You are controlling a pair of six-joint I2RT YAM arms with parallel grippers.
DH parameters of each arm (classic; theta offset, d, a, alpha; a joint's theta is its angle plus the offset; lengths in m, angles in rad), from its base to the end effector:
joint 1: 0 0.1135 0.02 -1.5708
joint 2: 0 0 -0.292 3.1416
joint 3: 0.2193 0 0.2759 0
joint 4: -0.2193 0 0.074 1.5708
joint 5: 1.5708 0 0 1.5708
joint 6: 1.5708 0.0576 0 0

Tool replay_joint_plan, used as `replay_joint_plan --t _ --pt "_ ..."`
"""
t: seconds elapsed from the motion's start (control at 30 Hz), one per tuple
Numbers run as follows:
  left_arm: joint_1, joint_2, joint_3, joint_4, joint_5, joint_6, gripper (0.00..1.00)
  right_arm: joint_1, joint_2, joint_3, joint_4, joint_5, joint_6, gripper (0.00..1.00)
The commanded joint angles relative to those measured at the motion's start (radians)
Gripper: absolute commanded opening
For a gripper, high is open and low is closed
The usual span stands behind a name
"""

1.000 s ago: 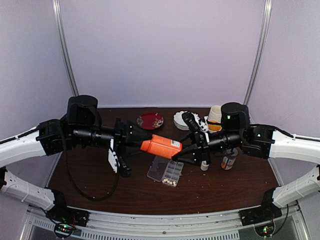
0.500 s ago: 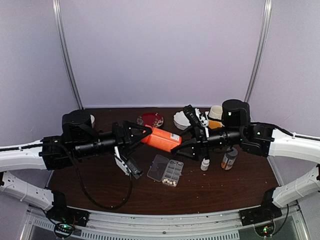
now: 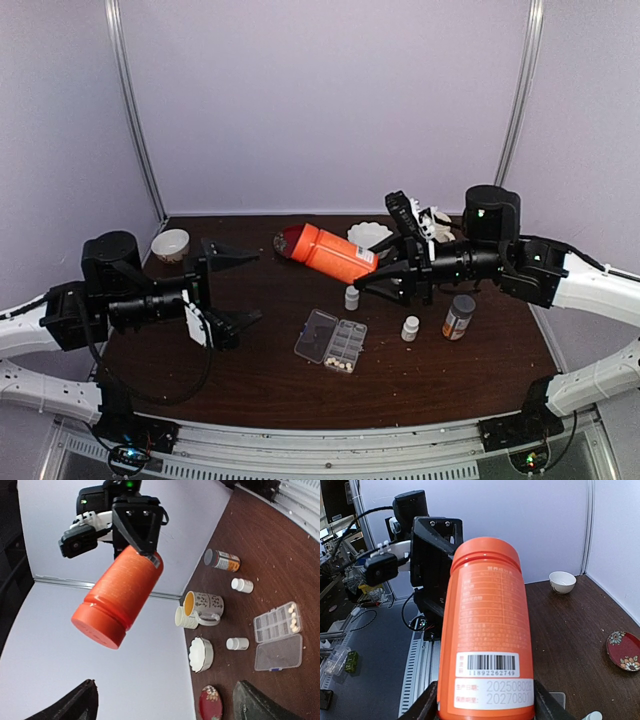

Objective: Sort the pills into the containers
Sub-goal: Screw the lid of the pill bottle onto the pill bottle.

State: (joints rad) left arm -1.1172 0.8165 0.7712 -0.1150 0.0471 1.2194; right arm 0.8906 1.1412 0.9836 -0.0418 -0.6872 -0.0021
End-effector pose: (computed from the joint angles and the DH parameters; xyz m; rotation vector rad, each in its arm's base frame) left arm 0.0947 -0.2004 0.3531 1.6060 0.6460 0.0345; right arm 0.1539 0.2484 0.3725 -1.2671 1.4128 1.2288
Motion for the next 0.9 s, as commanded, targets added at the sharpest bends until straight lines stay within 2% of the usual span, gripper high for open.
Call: replay_joint_plan --t 0.0,0.13,0.2,0.27,0.43,0.53,0.67,0.87 --pt "0.004 -0.01 0.038 0.053 0.063 -0.544 0.97 -0.005 -0.028 0.017 -0.006 0.034 -0.068 0.0" --pt "0.004 0.063 0.184 -0.086 -0.057 -0.963 0.98 -0.005 -0.029 0.021 -0.012 0.003 -0.11 0.0" --pt "0.004 0.112 0.26 -0.179 -0.055 -1.052 0.98 -0.003 -0.028 0.024 -0.017 -0.022 -0.136 0.0" --pt "0.004 0.145 0.291 -0.221 0.019 -1.075 0.97 0.005 -0.028 0.024 -0.028 -0.03 -0.163 0.0" --pt "0.006 0.132 0.227 -0.116 0.138 -1.104 0.98 0.039 -0.017 0.058 -0.122 -0.018 -0.262 0.0" --pt "0.006 0.135 0.227 -0.11 0.222 -1.101 0.98 0.057 -0.018 0.063 -0.145 0.002 -0.292 0.0" --pt "0.007 0.196 0.281 -0.171 0.235 -1.107 0.98 0.093 -0.018 0.066 -0.159 0.036 -0.326 0.0" --pt "0.01 0.232 0.292 -0.156 0.266 -1.106 0.98 0.126 0.004 0.092 -0.189 0.079 -0.364 0.0"
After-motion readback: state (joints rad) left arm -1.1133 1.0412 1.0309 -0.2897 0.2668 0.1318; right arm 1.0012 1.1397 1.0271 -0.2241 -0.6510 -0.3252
